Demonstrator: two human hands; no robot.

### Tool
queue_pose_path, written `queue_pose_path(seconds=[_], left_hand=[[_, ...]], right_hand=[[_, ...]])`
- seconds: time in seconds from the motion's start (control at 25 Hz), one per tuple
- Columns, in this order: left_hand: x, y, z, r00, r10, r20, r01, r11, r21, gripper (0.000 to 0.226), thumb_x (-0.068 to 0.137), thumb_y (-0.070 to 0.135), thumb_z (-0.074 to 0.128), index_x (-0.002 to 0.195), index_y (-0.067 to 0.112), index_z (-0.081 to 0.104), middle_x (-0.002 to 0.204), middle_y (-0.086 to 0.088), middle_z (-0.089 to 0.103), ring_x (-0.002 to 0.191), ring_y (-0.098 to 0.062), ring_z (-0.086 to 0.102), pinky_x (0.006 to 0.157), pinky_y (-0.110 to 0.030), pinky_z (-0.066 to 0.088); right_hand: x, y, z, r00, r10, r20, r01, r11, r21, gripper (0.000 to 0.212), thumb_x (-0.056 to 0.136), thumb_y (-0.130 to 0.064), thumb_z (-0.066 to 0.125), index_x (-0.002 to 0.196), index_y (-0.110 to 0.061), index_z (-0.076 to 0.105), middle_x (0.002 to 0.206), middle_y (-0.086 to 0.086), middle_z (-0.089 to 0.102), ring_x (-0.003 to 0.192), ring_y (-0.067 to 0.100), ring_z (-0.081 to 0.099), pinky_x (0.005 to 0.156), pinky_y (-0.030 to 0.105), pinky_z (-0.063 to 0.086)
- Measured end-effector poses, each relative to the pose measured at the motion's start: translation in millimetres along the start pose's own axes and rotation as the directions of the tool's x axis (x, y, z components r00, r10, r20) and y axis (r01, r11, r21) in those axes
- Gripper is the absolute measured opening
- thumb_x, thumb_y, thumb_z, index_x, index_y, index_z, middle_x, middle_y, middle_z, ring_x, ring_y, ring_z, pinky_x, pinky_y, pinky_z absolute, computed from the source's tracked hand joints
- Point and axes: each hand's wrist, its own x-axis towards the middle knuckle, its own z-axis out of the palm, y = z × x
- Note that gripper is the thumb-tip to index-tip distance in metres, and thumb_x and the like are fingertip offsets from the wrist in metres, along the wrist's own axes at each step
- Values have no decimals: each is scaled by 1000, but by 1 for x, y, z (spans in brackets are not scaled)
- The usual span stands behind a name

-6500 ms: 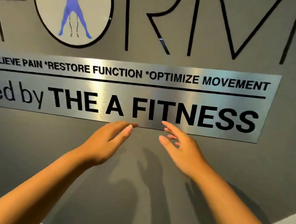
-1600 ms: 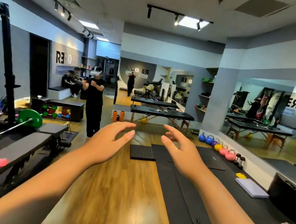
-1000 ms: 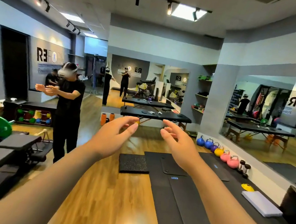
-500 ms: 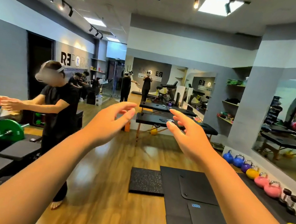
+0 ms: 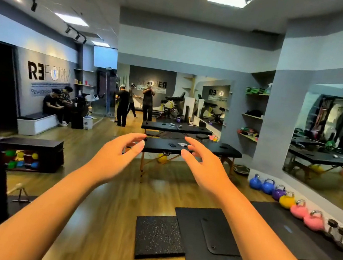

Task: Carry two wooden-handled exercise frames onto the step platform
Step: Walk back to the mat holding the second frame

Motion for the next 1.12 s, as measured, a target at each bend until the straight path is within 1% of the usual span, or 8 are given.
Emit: queue_pose_path(seconds=[0.16, 0.28, 0.4, 0.72, 0.8, 0.96, 1.04, 1.12], left_hand=[[74, -78, 40, 1000, -27, -11, 26, 1000, -14, 43, 106, 48, 48, 146, 33, 57, 136, 17, 62, 124, 2, 56, 99, -19, 43], [128, -144, 66, 995, -89, -42, 90, 996, 19, 43, 106, 48, 48, 145, 34, 57, 136, 16, 62, 124, 2, 55, 102, -20, 43], [178, -199, 74, 977, -185, -105, 196, 975, 101, 43, 106, 49, 48, 145, 33, 57, 136, 14, 63, 125, -3, 56, 107, -30, 44], [296, -325, 58, 926, -291, -242, 342, 916, 208, 44, 105, 49, 48, 145, 31, 57, 133, 8, 66, 124, -8, 59, 107, -40, 47], [322, -365, 52, 919, -303, -254, 363, 900, 240, 44, 105, 49, 49, 145, 31, 57, 133, 8, 66, 124, -8, 58, 105, -38, 47], [382, -453, 24, 917, -300, -264, 368, 891, 267, 62, 94, 65, 42, 145, 34, 57, 132, 11, 65, 121, -7, 59, 99, -36, 50], [428, -511, 6, 909, -318, -270, 385, 888, 250, 57, 97, 62, 43, 145, 34, 57, 132, 11, 65, 120, -7, 59, 98, -36, 51], [447, -534, -1, 912, -307, -271, 377, 887, 267, 49, 102, 54, 46, 145, 34, 56, 134, 10, 64, 121, -8, 59, 98, -38, 51]], right_hand=[[94, 70, 47, 999, -16, 45, 15, 999, 29, 55, 99, -61, 52, 151, -48, 44, 139, -19, 56, 130, 6, 53, 104, 34, 44], [179, 128, 89, 991, -71, 117, 68, 997, 30, 55, 99, -60, 52, 152, -47, 43, 145, -13, 57, 131, 8, 52, 103, 33, 42], [271, 162, 128, 971, -104, 213, 95, 994, 54, 53, 101, -56, 53, 152, -44, 44, 147, -8, 57, 134, 12, 52, 104, 35, 42], [459, 207, 241, 909, -247, 336, 198, 964, 175, 54, 102, -54, 52, 153, -41, 46, 137, -9, 59, 119, 9, 55, 95, 31, 43], [503, 222, 272, 905, -259, 338, 205, 961, 186, 54, 102, -52, 52, 154, -38, 45, 138, -8, 59, 120, 10, 54, 97, 32, 43], [592, 250, 334, 904, -250, 347, 191, 962, 195, 54, 103, -50, 52, 155, -37, 44, 141, -6, 58, 127, 13, 53, 101, 33, 45], [654, 260, 376, 904, -241, 352, 178, 963, 202, 54, 103, -50, 52, 155, -38, 44, 143, -6, 58, 132, 13, 52, 105, 34, 45], [680, 263, 389, 912, -233, 339, 169, 963, 209, 53, 103, -52, 52, 153, -41, 44, 144, -7, 58, 133, 13, 52, 108, 38, 45]])
